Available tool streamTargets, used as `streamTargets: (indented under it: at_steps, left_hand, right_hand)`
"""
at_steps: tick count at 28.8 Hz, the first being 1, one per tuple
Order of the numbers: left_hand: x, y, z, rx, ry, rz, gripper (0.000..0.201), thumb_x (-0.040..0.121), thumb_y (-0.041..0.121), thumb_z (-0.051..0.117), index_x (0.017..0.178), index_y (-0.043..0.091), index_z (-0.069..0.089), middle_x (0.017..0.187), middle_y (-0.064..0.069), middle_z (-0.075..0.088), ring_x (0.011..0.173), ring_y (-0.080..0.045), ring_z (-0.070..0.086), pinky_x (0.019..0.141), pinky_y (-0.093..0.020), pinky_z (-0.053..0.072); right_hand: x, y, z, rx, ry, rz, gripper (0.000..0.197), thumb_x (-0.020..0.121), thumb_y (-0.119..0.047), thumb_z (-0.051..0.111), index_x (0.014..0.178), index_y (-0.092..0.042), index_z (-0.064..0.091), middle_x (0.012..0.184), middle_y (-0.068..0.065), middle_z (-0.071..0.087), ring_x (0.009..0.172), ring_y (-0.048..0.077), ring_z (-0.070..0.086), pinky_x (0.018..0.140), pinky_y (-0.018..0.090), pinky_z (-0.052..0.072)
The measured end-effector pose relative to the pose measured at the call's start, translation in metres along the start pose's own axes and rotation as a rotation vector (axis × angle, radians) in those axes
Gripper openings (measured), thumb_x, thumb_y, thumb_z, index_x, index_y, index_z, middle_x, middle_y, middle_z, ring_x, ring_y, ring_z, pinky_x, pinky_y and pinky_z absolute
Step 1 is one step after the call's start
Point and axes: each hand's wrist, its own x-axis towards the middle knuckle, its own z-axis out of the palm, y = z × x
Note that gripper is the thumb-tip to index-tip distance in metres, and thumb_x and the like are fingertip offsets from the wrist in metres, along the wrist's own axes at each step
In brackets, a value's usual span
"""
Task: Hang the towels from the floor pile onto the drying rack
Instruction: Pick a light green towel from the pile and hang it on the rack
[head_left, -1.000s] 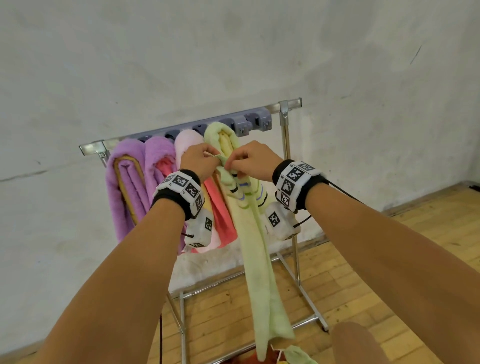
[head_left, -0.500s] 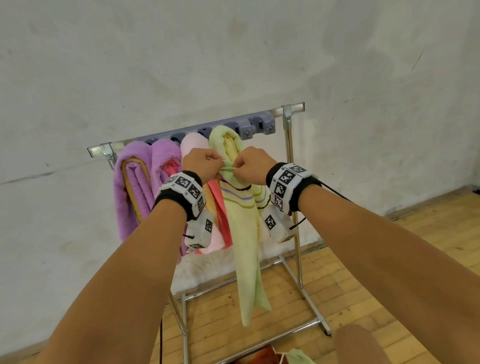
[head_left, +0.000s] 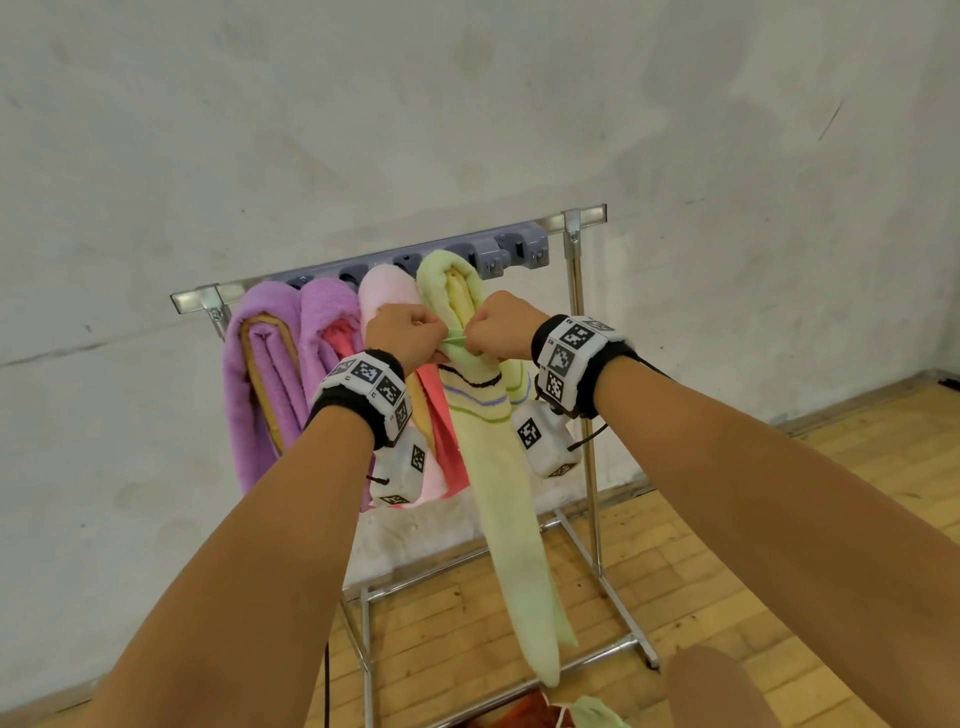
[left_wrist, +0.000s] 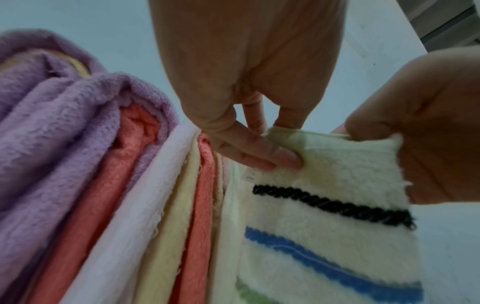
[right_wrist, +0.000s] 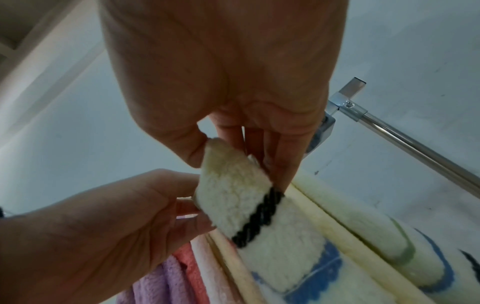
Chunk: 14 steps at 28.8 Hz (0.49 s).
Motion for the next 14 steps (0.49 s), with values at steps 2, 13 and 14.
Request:
streamTargets:
  at_steps: [2, 13, 14]
  left_hand:
    - [-0.001, 0.001, 0.001, -0.016, -0.002, -0.009, 0.014, 0.090, 0.005, 0.057, 0.086, 0.010, 0.069, 0.081, -0.004, 0.068, 0.056, -0.012, 0.069, 0.062, -0.020, 0.059]
    - [0.001, 0.001, -0.003, 0.072, -0.027, 0.021, 0.025, 0.085, 0.018, 0.052, 0.084, 0.000, 0.069, 0.081, -0.007, 0.059, 0.072, -0.022, 0.058, 0.078, -0.040, 0.058]
    - [0.002, 0.003, -0.003, 0.039, -0.043, 0.007, 0.023, 0.084, 0.018, 0.051, 0.078, 0.003, 0.067, 0.083, -0.009, 0.059, 0.077, -0.025, 0.059, 0.079, -0.043, 0.059]
  right_hand:
    - [0.000, -0.001, -0.001, 0.048, 0.024, 0.031, 0.030, 0.078, -0.003, 0.053, 0.056, -0.012, 0.034, 0.058, 0.006, 0.036, 0.056, 0.022, 0.035, 0.054, 0.030, 0.031]
    - [0.007, 0.012, -0.004, 0.172, 0.129, -0.055, 0.018, 0.075, -0.007, 0.052, 0.059, -0.011, 0.046, 0.056, 0.003, 0.037, 0.062, 0.021, 0.042, 0.062, 0.032, 0.042]
    - [0.008, 0.012, -0.005, 0.198, 0.135, -0.074, 0.017, 0.077, -0.007, 0.053, 0.061, -0.012, 0.049, 0.058, 0.004, 0.038, 0.063, 0.020, 0.041, 0.062, 0.032, 0.041]
